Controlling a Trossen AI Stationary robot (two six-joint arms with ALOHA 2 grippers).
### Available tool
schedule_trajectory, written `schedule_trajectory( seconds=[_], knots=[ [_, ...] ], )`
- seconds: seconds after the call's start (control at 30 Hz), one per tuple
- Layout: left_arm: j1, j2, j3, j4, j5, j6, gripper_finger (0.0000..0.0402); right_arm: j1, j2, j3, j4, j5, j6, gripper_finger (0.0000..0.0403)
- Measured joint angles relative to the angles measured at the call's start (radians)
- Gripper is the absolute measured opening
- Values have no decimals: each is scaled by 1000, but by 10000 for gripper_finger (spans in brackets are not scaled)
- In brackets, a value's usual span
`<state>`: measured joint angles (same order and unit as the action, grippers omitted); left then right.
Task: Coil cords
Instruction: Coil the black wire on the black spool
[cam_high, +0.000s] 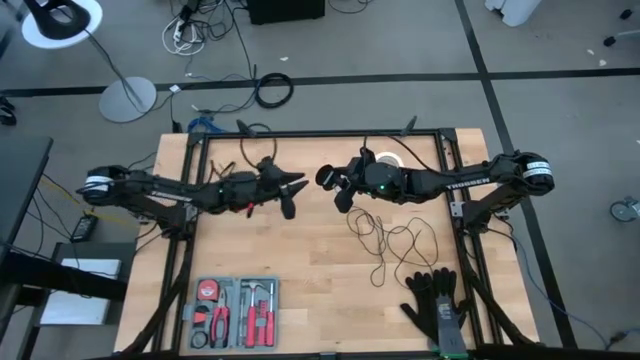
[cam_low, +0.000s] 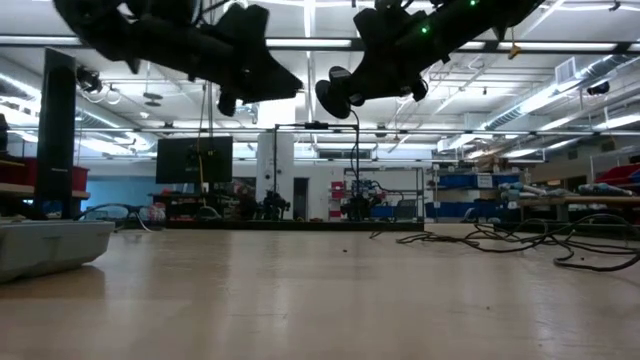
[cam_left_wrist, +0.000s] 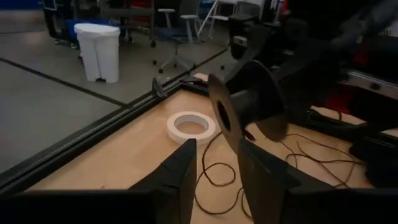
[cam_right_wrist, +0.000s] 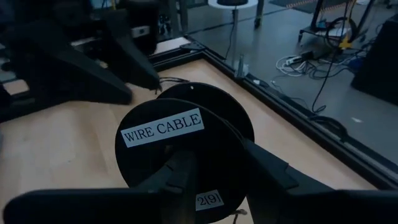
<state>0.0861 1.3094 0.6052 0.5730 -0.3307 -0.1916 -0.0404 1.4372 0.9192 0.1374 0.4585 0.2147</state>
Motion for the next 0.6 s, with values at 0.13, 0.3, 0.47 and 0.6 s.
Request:
schedule_trajectory(
  seconds=[0.13, 0.3, 0.47, 0.6],
  knots=[
    [15, 57, 59, 2, 62, 7, 122, 1, 0, 0, -9, 2, -8, 99],
    [35, 102, 99, -3, 63, 7, 122, 1, 0, 0, -13, 5, -10, 100],
    [45, 149, 126, -2, 78, 7, 119, 1, 0, 0, -16, 6, -10, 100],
    [45, 189, 150, 5, 81, 7, 87, 0, 0, 0, -30, 12, -14, 100]
  ],
)
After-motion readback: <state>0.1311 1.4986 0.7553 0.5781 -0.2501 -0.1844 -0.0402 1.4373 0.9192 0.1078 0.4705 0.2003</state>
